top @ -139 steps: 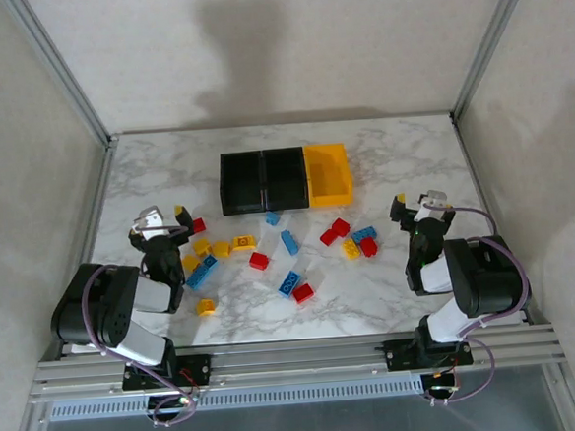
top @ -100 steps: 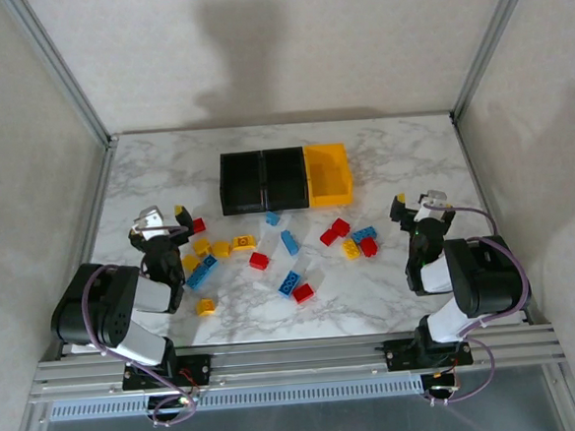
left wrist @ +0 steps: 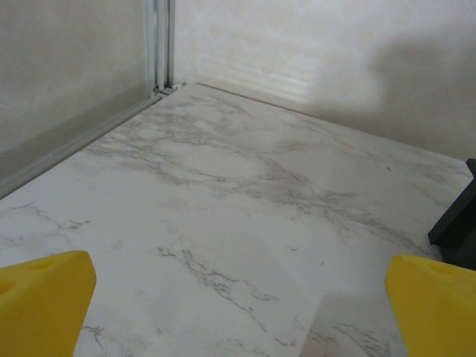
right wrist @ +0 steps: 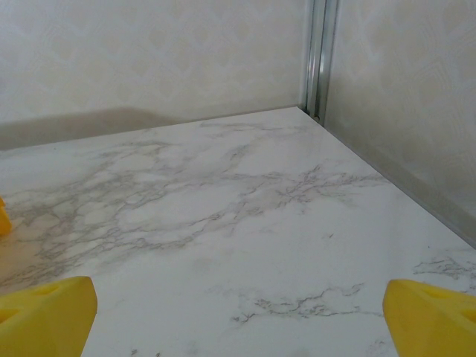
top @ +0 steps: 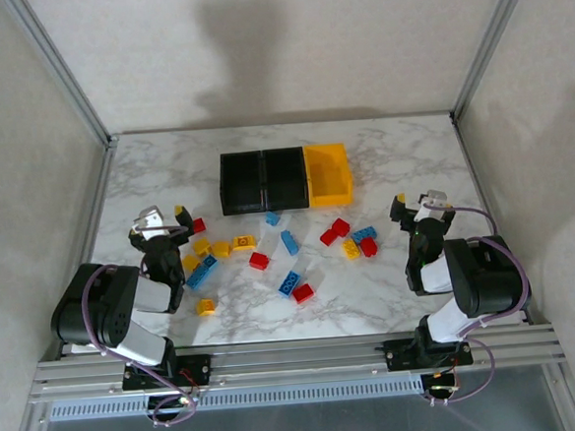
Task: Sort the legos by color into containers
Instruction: Pick up the lego from the middle-right of the table.
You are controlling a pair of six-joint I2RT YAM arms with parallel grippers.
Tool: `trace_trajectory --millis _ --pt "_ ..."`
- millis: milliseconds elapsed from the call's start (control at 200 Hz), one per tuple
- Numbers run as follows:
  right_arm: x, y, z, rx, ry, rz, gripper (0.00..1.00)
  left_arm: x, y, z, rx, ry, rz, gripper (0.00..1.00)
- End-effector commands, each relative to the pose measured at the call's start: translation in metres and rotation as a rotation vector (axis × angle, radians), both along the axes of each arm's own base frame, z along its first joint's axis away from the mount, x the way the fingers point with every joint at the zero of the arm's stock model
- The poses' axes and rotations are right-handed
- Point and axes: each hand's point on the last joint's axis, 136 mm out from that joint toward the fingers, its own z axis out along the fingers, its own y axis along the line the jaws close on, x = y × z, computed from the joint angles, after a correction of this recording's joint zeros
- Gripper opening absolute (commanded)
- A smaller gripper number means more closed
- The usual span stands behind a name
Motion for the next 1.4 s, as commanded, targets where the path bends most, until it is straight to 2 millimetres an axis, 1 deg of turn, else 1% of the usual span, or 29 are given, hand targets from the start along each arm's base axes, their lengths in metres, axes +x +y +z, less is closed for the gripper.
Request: trace_trajectory --millis 0,355,436,506,561,611,651,671,686,711,796,856,886,906,911,941,971,1006,1026,1036,1076,1106,1126,1161,1212,1287,1327,1397 --pt "0.003 -0.002 0.009 0.005 -0.032 -0.019 0.99 0.003 -0.001 0.009 0.009 -0.032 -0.013 0.99" --pt "0.003 -0.002 0.009 0.005 -0.033 -0.019 0.99 0.003 -0.001 0.009 0.008 -0.033 -0.014 0.99" --pt "0.002 -0.003 0.011 0.011 -0.031 -0.027 0.99 0.004 0.002 0.012 0.004 -0.03 0.006 0.99" --pt "0.0 0.003 0.015 -0.006 -0.045 0.006 0.99 0.009 0.009 0.019 -0.003 0.006 0.057 0.99" --pt "-0.002 0.007 0.019 -0.021 -0.058 0.023 0.99 0.012 0.012 0.031 -0.005 0.009 0.075 0.99" --pt "-0.002 0.004 0.023 -0.034 -0.046 -0.023 0.99 0.012 0.016 0.04 -0.006 0.003 0.101 0.99" --pt "0.003 0.005 0.031 -0.039 -0.031 -0.031 0.99 0.011 0.019 0.045 -0.005 0.0 0.121 0.99" --pt "0.003 0.004 0.029 -0.042 -0.006 -0.03 0.99 0.011 0.02 0.05 -0.006 -0.002 0.135 0.99" --pt "0.01 0.005 0.041 -0.038 -0.021 -0.031 0.99 0.011 0.022 0.053 -0.01 -0.006 0.146 0.99" --pt "0.014 0.005 0.049 -0.034 -0.023 -0.034 0.99 0.012 0.023 0.058 -0.015 -0.009 0.156 0.99" --pt "0.018 0.012 0.081 -0.013 -0.066 0.004 0.99 0.014 0.02 0.081 -0.059 -0.055 0.141 0.99" --pt "0.017 0.013 0.102 0.071 -0.104 0.009 0.99 0.012 0.018 0.099 -0.122 -0.101 0.125 0.99" --pt "0.016 0.008 0.109 0.161 -0.103 -0.022 0.99 0.009 0.022 0.105 -0.209 -0.133 0.148 0.99" --pt "0.015 0.001 0.108 0.25 -0.081 -0.075 0.99 0.006 0.028 0.107 -0.277 -0.142 0.185 0.99" --pt "0.013 -0.001 0.105 0.275 -0.068 -0.094 0.99 0.005 0.029 0.109 -0.299 -0.155 0.194 0.99" --pt "0.01 -0.013 0.101 0.41 -0.018 -0.192 0.99 0.001 0.036 0.107 -0.398 -0.149 0.239 1.0" --pt "0.013 -0.015 0.1 0.473 0.038 -0.194 0.99 0.004 0.036 0.107 -0.461 -0.129 0.208 1.0" --pt "0.02 -0.006 0.099 0.488 0.106 -0.12 0.99 0.009 0.031 0.107 -0.515 -0.095 0.141 1.0" --pt "0.023 -0.001 0.098 0.494 0.14 -0.093 0.97 0.011 0.028 0.109 -0.543 -0.086 0.116 1.0" --pt "0.025 0.001 0.098 0.495 0.153 -0.083 0.96 0.011 0.026 0.106 -0.551 -0.065 0.112 1.0" --pt "0.028 0.012 0.098 0.5 0.197 -0.022 0.88 0.013 0.016 0.102 -0.571 -0.014 0.061 0.99" --pt "0.028 0.021 0.097 0.51 0.218 0.021 0.85 0.015 0.004 0.102 -0.579 0.021 -0.001 0.96" --pt "0.027 0.024 0.096 0.523 0.231 0.036 0.84 0.017 -0.003 0.102 -0.588 0.038 -0.036 0.94" --pt "0.023 0.03 0.094 0.55 0.255 0.054 0.84 0.016 -0.015 0.098 -0.607 0.082 -0.083 0.93" --pt "0.019 0.042 0.09 0.562 0.325 0.106 0.83 0.014 -0.033 0.095 -0.623 0.132 -0.163 0.91" --pt "0.011 0.051 0.074 0.562 0.465 0.113 0.75 0.008 -0.058 0.08 -0.633 0.234 -0.25 0.89" --pt "0.005 0.058 0.067 0.552 0.524 0.135 0.69 0.003 -0.075 0.073 -0.642 0.289 -0.318 0.85" --pt "-0.007 0.068 0.052 0.539 0.623 0.146 0.62 -0.01 -0.104 0.062 -0.664 0.388 -0.417 0.79"
